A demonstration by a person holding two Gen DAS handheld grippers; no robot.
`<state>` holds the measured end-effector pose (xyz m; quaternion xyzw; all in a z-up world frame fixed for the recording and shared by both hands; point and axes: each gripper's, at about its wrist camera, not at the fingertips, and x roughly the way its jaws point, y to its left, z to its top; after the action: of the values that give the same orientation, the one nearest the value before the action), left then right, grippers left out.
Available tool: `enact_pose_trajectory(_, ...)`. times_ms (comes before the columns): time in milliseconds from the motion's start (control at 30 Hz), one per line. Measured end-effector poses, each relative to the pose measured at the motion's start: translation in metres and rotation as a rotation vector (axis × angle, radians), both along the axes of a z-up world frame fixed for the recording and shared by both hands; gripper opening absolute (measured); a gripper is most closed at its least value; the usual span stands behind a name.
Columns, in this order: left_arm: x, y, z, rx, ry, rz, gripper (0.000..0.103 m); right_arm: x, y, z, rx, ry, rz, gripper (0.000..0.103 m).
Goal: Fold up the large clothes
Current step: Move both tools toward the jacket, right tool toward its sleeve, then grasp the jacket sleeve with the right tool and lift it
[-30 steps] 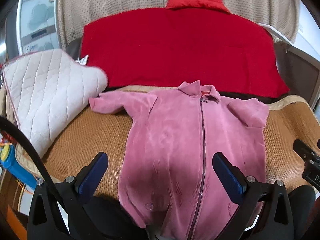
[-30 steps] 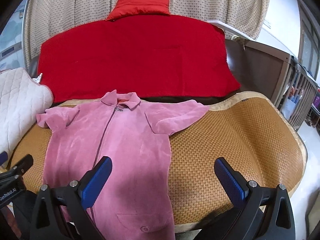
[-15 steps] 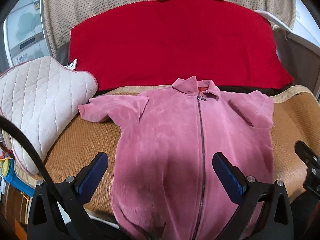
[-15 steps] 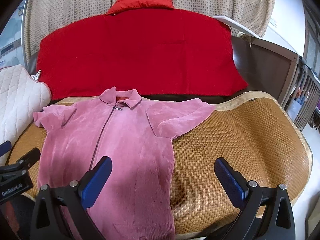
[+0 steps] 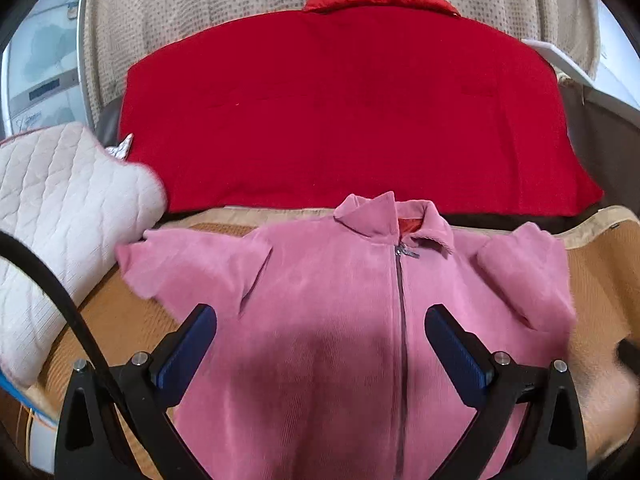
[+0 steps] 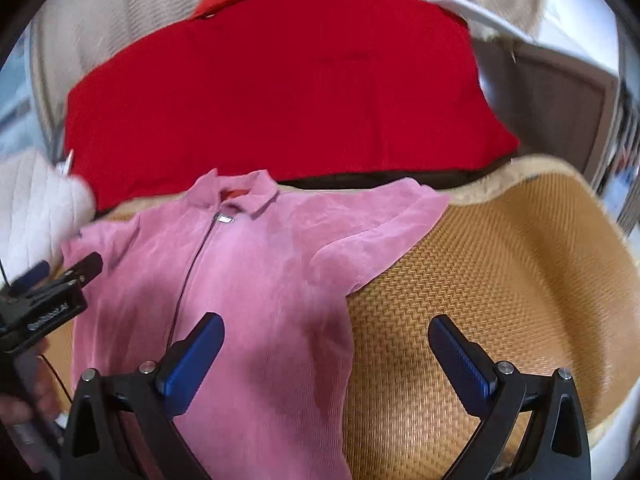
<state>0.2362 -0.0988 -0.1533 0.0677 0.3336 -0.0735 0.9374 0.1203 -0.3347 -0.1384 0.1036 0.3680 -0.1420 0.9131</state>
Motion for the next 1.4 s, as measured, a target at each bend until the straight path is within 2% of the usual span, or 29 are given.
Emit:
enact_pose_trajectory(133,0.013,-0.010,-0.020,0.017,0.089,-0.016,0.103,0.016,-0.048,-0.011,0.115,-0.039,-0.028,0.103)
enact_pose_trajectory(200,0.009,-0.016,-0.019,0.042,0.057,-0.028,0.103,0.025,-0.068,-0.019,0.187,-0.044,-0.033,0.103)
enact_pose_trajectory(267,0.004,-0.021,-0.019,0.079,0.019,-0.037,0.103,0.040,-0.096,-0.031,0.300,-0.052,-0.039,0.103)
enact_pose_trajectory(367,0.003,-0.026,-0.024,0.103,0.006,-0.060,0.103,0.060,-0.137,-0.049,0.433,-0.074,-0.087,0.103)
enact_pose_trajectory(433,0.007,-0.027,-0.029,0.105,0.019,-0.065,0.103,0.070,-0.162,-0.059,0.503,-0.090,-0.135,0.099)
enact_pose_trajectory(533,0.014,-0.027,-0.036,0.093,0.042,-0.061,0.103,0.088,-0.197,-0.074,0.606,-0.100,-0.189,0.089)
enact_pose_trajectory(567,0.017,-0.027,-0.038,0.089,0.049,-0.056,0.103,0.096,-0.209,-0.080,0.630,-0.104,-0.206,0.082)
enact_pose_trajectory(633,0.019,-0.027,-0.042,0.080,0.062,-0.056,0.103,0.108,-0.226,-0.086,0.647,-0.108,-0.233,0.079)
enact_pose_trajectory(867,0.029,-0.032,-0.051,0.070,0.093,-0.079,0.103,0.154,-0.277,-0.092,0.585,-0.117,-0.313,0.079)
enact_pose_trajectory(967,0.033,-0.035,-0.054,0.070,0.100,-0.092,0.103,0.175,-0.285,-0.098,0.548,-0.080,-0.328,0.078)
enact_pose_trajectory(1033,0.035,-0.036,-0.057,0.073,0.110,-0.099,0.103,0.187,-0.291,-0.102,0.531,-0.052,-0.340,0.073)
enact_pose_trajectory(1133,0.038,-0.036,-0.061,0.082,0.119,-0.099,0.103,0.206,-0.294,-0.112,0.501,0.010,-0.332,0.060)
enact_pose_trajectory(1167,0.039,-0.037,-0.062,0.086,0.122,-0.098,0.103,0.214,-0.291,-0.117,0.492,0.042,-0.319,0.048)
enact_pose_trajectory(1233,0.041,-0.036,-0.063,0.087,0.125,-0.096,0.103,0.221,-0.285,-0.118,0.430,0.057,-0.310,0.038)
enact_pose_trajectory(1300,0.042,-0.035,-0.063,0.084,0.123,-0.089,0.103,0.226,-0.278,-0.115,0.406,0.058,-0.259,0.014)
enact_pose_trajectory(1400,0.044,-0.030,-0.059,0.070,0.110,-0.070,0.103,0.221,-0.266,-0.101,0.446,0.002,-0.205,0.009)
